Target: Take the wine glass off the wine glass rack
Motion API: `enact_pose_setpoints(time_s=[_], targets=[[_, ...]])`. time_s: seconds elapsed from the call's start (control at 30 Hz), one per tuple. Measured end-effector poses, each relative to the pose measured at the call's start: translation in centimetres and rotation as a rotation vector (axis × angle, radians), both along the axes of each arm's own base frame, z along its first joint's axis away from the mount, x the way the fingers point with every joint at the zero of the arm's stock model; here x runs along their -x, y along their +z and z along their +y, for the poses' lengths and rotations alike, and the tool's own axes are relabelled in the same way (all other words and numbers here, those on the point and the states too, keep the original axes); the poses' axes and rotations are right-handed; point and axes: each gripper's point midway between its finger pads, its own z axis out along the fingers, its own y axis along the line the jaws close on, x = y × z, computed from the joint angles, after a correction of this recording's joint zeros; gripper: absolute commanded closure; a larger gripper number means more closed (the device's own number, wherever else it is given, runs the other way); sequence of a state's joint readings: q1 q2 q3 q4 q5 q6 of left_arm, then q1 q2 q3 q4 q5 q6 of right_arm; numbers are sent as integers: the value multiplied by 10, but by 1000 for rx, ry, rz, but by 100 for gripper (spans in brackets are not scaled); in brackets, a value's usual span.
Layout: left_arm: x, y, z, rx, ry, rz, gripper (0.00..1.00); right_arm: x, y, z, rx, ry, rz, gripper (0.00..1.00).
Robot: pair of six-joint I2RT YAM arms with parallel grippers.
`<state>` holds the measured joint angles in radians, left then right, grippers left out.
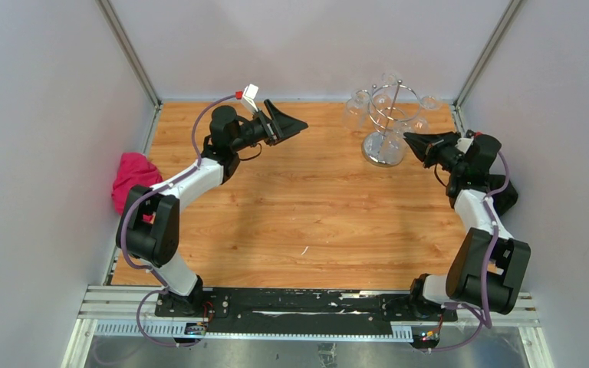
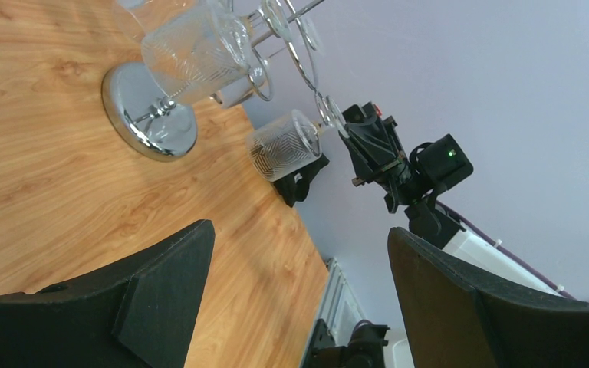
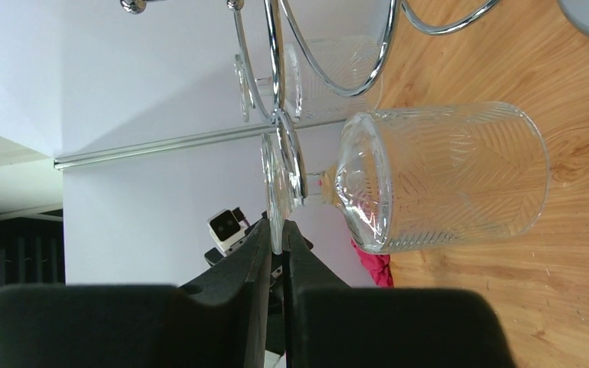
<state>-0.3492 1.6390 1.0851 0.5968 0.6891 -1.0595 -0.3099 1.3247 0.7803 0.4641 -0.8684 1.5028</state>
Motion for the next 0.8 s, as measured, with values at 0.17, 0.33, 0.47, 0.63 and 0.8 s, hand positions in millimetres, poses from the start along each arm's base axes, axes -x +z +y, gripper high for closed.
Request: enact_pose_setpoints(time_s=[0.17,0.33,0.47,0.63,0.8], targets=[[0,2,0,1,-3,-4,11,3,8,1,-8,1,-12,100],[1,1,0,1,-7,-4,11,7,13,3,-6,2,-21,100],[1,1,-1,1,-7,-4,11,10,14,3,-3,2,-19,100],[1,1,-1,1,-8,-4,11,15,16,5,14,6,-19,100],[1,1,-1,1,-8,-4,12,22,13,7,41,11,-5,100]])
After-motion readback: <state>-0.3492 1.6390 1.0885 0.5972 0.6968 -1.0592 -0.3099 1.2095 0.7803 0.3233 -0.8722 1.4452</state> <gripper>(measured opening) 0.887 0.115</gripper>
